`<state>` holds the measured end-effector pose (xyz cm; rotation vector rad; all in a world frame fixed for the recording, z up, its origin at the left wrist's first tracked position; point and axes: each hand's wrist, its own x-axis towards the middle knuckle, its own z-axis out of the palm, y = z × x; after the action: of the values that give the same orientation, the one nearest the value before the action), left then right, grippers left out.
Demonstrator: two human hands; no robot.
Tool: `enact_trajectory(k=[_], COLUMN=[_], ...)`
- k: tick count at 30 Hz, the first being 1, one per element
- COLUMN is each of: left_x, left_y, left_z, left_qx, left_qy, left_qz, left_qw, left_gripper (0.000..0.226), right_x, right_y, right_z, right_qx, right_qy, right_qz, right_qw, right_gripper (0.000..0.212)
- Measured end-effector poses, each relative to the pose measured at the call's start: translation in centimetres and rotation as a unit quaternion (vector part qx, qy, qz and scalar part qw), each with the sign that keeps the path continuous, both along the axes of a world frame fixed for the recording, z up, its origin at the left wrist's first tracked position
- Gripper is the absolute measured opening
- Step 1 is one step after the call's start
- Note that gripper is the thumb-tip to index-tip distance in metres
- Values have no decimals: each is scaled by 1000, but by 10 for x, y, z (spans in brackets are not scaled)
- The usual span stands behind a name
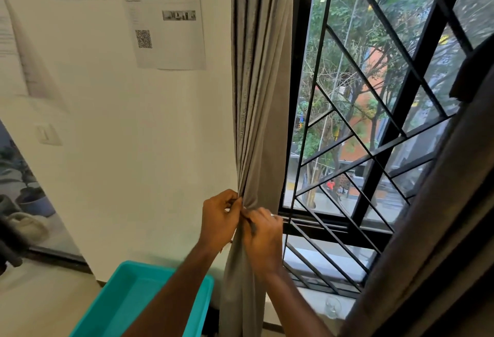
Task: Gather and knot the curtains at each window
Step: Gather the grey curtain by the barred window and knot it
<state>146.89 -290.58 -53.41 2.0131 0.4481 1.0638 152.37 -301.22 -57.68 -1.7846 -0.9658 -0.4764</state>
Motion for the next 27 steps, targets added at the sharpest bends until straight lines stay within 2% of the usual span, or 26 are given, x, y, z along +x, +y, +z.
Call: enact_trajectory(k=[6, 9, 13, 15, 18, 21, 22, 24, 27], left_x=[-7, -9, -7, -7, -8, -11, -12, -13, -13], left_y=[0, -2, -1, 1, 3, 6, 8, 10, 12], left_z=[2, 2, 5, 5, 5, 2, 2, 0, 1], left_qx=[-13, -13, 5, -5, -40, -50, -50, -55, -54], left_qy=[-16, -30, -13, -4, 14, 20, 19, 13, 16], left_qz=[-39, -65, -22, -30, -47, -58, -63, -73, -49], left_qw=[999, 997, 1000, 1000, 998, 997, 997, 996, 997], left_gripper=[38, 26, 35, 36, 34, 31, 30, 28, 28], right_x=[-5, -6, 1, 11, 34, 57, 62, 68, 75], right_y=[0, 2, -1, -8, -17, -21, -22, -24, -25], right_z=[-4, -6, 1, 6, 10, 13, 13, 15, 11], right_qx=[-9, -18, 23, 88, 188, 188, 193, 205, 189], right_qy=[43, 59, 49, 105, 262, 387, 411, 436, 412], right_qz=[9, 18, 115, 111, -2, 33, 58, 103, 57], right_qw=[999, 998, 992, 984, 947, 902, 889, 871, 889], right_gripper=[17, 12, 11, 14, 34, 61, 63, 57, 28])
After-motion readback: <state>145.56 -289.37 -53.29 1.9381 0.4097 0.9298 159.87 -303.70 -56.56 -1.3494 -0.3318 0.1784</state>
